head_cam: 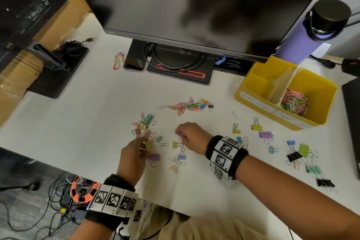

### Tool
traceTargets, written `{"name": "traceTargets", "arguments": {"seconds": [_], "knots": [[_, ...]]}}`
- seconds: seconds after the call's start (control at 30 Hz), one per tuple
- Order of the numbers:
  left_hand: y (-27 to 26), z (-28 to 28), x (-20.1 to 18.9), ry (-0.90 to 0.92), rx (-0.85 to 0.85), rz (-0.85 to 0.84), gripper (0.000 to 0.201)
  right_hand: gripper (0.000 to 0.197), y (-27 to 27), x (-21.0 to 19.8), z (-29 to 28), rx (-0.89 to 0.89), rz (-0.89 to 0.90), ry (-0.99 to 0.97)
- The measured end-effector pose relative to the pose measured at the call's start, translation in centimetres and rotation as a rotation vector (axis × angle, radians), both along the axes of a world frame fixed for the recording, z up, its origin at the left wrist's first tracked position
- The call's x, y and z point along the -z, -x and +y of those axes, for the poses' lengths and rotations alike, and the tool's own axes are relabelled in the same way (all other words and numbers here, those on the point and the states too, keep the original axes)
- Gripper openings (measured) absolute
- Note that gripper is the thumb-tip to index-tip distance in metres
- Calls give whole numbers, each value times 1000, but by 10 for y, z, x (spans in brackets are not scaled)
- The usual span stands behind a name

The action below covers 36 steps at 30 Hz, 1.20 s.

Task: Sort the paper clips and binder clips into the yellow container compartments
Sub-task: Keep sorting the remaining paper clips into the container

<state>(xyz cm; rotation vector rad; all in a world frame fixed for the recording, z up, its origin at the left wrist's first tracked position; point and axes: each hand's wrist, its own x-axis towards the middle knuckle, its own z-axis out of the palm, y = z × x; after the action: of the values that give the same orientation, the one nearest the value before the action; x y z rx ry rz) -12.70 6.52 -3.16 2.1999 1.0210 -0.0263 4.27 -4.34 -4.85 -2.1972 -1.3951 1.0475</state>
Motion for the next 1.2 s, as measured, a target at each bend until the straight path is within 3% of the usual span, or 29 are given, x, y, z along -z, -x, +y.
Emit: {"name": "traceTargets", "arguments": {"seconds": [0.1, 0.23, 0.3, 0.4, 0.47, 0.6, 0.73, 0.87, 0.93, 1.0, 1.07, 1.13, 1.2], "knots": [[9, 3, 6, -60, -6, 14, 37, 27, -4, -1, -2, 259, 243, -105], [9, -2, 3, -80, 32, 33, 46, 19, -12, -3, -9, 610, 935, -83], [6, -5, -2, -122, 25, 19, 55, 18, -16, -6, -15, 729, 1139, -79], [-5, -12, -8, -261, 106, -8, 30, 23, -21, -8, -25, 812, 1237, -88], [-16, -17, -6, -309, 234, 80, 17, 34, -22, -7, -29, 816, 1239, -85], [-35, -17, 6, -281, 316, 264, 22, 41, -24, -8, -31, 827, 1244, -136], [-42, -11, 12, -276, 329, 253, 17, 19, -28, -12, -28, 835, 1083, -101], [-45, -16, 9, -336, 470, 278, 1, 22, -30, -12, -24, 664, 638, 12], [-43, -18, -4, -342, 484, 192, 23, 21, -34, -11, -19, 552, 411, -57], [-46, -3, -15, -261, 349, 61, 32, 18, -40, -11, -11, 425, 214, -125], [-53, 26, -24, -269, 122, 3, 36, 34, -46, -10, 0, 275, 13, -123], [-61, 64, -19, -283, -25, 94, 25, 40, -48, -12, 12, 156, -186, -60], [-68, 90, -11, -204, -66, 222, 17, 42, -45, -11, 19, 48, -320, 26]]}}
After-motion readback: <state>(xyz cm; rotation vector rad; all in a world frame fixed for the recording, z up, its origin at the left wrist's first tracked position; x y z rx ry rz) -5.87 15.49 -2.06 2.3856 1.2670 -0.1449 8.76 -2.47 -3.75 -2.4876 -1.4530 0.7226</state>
